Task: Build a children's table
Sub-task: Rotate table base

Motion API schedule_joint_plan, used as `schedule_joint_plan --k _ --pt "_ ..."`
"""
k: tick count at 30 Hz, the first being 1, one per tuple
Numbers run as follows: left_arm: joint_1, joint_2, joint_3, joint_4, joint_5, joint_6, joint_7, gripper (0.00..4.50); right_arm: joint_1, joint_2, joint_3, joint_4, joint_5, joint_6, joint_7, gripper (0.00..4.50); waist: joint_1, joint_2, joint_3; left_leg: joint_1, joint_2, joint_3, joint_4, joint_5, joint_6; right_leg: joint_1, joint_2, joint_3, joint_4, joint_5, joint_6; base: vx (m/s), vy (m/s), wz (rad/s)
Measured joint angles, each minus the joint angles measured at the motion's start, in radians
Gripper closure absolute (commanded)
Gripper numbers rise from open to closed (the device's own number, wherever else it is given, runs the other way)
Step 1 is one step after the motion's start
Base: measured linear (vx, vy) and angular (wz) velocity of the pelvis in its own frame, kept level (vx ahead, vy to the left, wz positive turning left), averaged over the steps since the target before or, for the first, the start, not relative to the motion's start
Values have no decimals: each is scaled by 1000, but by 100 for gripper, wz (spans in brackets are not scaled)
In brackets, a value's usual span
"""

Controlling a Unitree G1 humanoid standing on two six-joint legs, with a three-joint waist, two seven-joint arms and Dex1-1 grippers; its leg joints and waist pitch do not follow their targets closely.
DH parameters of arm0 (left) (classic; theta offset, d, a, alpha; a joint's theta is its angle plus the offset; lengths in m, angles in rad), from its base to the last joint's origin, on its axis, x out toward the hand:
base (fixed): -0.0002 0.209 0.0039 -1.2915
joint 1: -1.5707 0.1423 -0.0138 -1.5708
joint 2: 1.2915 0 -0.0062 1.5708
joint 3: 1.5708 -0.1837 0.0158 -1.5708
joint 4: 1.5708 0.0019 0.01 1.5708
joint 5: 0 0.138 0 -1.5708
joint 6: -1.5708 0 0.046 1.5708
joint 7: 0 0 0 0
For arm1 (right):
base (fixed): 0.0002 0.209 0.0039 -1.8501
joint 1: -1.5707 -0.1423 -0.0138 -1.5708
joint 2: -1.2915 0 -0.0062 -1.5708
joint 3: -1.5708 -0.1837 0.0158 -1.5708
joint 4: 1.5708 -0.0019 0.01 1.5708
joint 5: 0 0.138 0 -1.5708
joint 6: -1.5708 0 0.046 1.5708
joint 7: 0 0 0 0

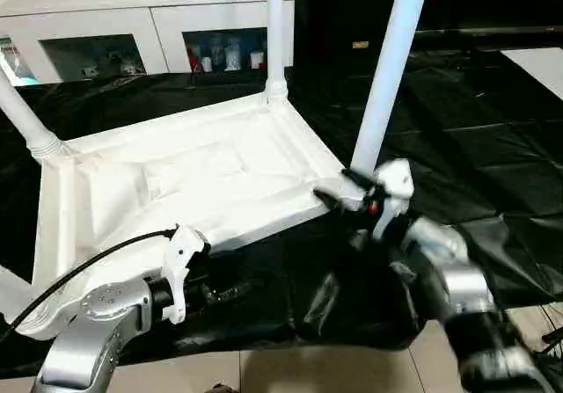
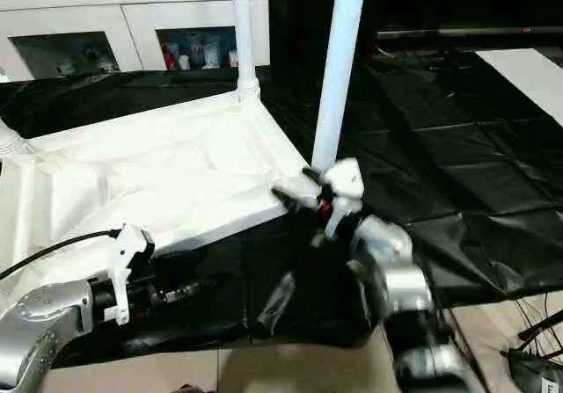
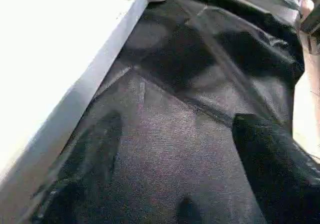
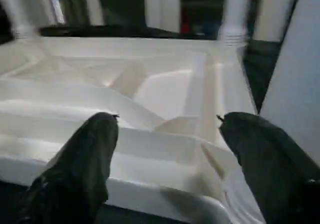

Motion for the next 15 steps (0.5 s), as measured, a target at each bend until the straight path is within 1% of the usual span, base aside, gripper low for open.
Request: schedule_joint_plan --k 1,2,4,6,8,10,12,15 --pt "0 1 0 -4 -1 0 4 33 -24 -6 -7 38 -6 -9 -6 71 1 0 0 0 0 0 0 0 0 0 0 0 0 0 0 0 0 0" --pt "0 0 0 -5 -1 0 7 16 -44 -16 -15 68 -9 -18 -16 71 4 0 0 0 0 0 1 0 0 0 0 0 1 0 0 0 0 0" --pt "1 -2 0 -5 -1 0 15 16 -94 -46 -36 142 -13 -38 -42 71 11 0 0 0 0 0 2 1 1 1 0 1 1 0 0 0 0 0" --pt "2 -5 -2 -5 -1 -4 19 16 -139 -82 -70 203 -13 -48 -79 71 14 0 0 -1 0 0 4 1 1 2 0 1 2 0 0 0 0 0" --pt "2 -9 -3 -5 -1 -5 22 16 -166 -118 -95 233 -15 -59 -101 71 12 0 0 -1 0 0 4 1 1 2 0 1 1 0 0 0 0 0" --pt "1 -8 -5 -3 0 -7 26 16 -189 -153 -109 280 -26 -81 -131 71 8 0 0 -1 0 0 4 1 1 2 0 0 2 0 0 0 0 0" --pt "-2 -8 -12 6 3 -19 34 16 -223 -180 -119 367 -41 -99 -181 71 8 0 0 -1 0 0 5 1 2 1 0 0 4 0 0 0 0 0" --pt "-3 -8 -16 23 11 -40 40 16 -253 -211 -137 445 -53 -124 -237 71 6 0 0 0 1 0 7 1 2 1 0 0 7 0 0 0 0 0"
